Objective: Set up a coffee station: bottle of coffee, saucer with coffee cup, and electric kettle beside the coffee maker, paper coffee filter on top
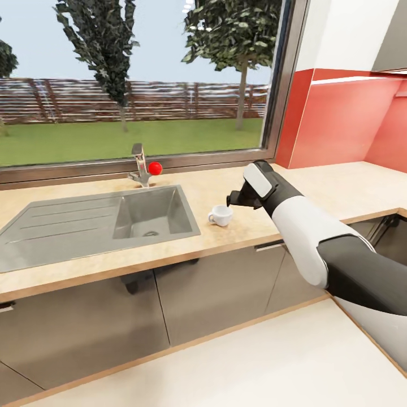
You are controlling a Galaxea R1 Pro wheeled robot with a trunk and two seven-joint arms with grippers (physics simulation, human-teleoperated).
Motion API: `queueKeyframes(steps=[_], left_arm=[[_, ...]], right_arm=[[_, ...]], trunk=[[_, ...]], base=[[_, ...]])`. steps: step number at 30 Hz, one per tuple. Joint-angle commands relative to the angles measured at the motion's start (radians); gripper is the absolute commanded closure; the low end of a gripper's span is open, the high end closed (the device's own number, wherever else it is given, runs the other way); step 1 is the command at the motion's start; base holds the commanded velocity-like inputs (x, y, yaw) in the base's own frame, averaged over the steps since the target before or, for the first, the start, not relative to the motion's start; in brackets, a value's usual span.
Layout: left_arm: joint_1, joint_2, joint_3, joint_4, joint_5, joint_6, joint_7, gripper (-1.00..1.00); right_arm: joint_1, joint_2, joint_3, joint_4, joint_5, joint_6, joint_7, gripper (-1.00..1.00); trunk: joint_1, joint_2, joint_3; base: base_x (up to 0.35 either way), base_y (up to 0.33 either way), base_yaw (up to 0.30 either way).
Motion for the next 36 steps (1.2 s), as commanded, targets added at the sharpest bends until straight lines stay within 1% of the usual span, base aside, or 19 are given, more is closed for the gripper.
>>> queueKeyframes(steps=[1, 18, 22, 36], left_arm=[[-0.001, 0.0, 0.002, 0.001, -0.001, -0.004, -0.004, -1.0], [-0.001, 0.0, 0.004, 0.001, -0.001, -0.004, -0.004, -1.0], [-0.001, 0.0, 0.008, 0.001, -0.001, -0.004, -0.005, -1.0], [-0.001, 0.0, 0.009, 0.001, -0.001, -0.004, -0.005, -1.0]], right_arm=[[-0.001, -0.001, 0.008, -0.001, -0.011, 0.002, -0.007, -1.0], [0.002, -0.001, 0.006, 0.001, -0.012, 0.002, -0.001, -1.0], [0.002, -0.001, 0.006, 0.002, -0.011, 0.002, 0.055, -1.0], [0.002, -0.002, 0.006, 0.048, -0.011, 0.002, 0.068, -1.0]], trunk=[[0.0, 0.0, -0.001], [0.0, 0.0, -0.001], [0.0, 0.0, -0.001], [0.0, 0.0, -0.001]], base=[[0.034, 0.0, 0.0], [0.033, 0.0, 0.0], [0.0, 0.0, 0.0], [0.0, 0.0, 0.0]])
